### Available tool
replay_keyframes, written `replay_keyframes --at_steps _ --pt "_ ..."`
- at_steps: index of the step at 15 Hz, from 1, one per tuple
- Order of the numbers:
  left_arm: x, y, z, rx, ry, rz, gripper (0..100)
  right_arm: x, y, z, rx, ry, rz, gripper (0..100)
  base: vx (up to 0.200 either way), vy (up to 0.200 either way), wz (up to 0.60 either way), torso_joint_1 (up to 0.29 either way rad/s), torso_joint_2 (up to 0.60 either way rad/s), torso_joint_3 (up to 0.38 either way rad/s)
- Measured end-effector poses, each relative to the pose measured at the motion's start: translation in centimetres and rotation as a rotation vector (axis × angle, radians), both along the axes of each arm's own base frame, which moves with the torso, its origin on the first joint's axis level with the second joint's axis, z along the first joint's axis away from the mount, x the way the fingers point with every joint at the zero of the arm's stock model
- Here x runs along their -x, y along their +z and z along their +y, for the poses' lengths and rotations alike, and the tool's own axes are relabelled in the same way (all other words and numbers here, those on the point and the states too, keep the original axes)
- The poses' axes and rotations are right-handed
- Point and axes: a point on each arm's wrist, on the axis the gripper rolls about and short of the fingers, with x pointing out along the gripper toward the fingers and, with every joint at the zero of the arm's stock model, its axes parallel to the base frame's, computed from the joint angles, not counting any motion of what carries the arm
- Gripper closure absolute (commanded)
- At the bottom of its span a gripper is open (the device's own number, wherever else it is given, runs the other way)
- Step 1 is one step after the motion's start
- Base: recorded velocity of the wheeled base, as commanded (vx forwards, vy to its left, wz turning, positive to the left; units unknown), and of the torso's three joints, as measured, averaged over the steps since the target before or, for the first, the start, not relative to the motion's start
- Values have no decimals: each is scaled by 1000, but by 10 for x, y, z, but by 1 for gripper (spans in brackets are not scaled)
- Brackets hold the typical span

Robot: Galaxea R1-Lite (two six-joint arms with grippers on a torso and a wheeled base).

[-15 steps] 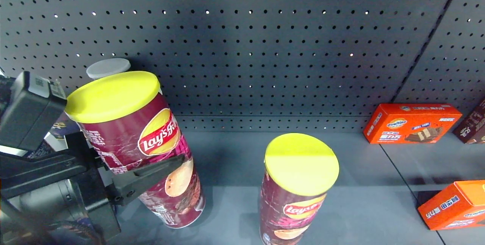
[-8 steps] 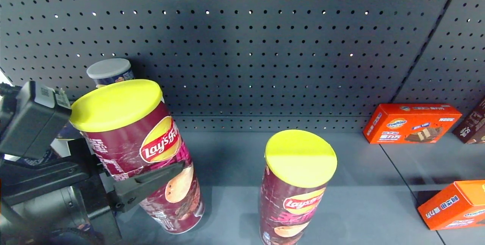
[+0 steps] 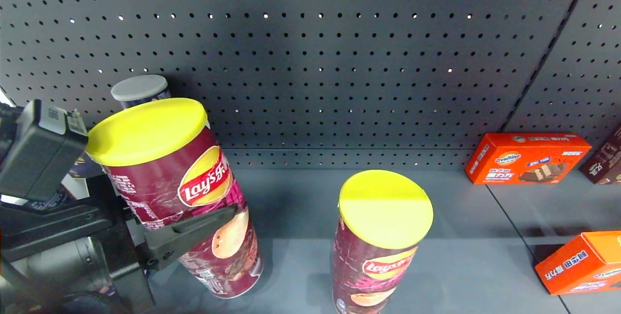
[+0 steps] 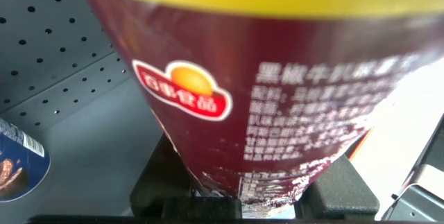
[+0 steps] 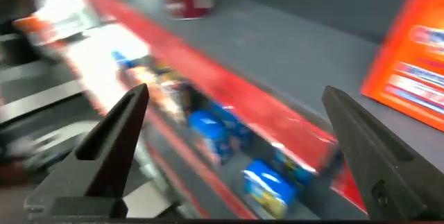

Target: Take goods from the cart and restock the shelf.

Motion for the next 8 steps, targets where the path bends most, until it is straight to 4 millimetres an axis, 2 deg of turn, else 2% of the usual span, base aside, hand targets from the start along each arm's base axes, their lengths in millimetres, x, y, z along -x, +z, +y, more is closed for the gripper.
replay_keyframes --at_steps 8 --pt "1 -3 -1 -7 -11 9 100 7 0 8 -5 -461 5 0 0 0 0 0 0 0"
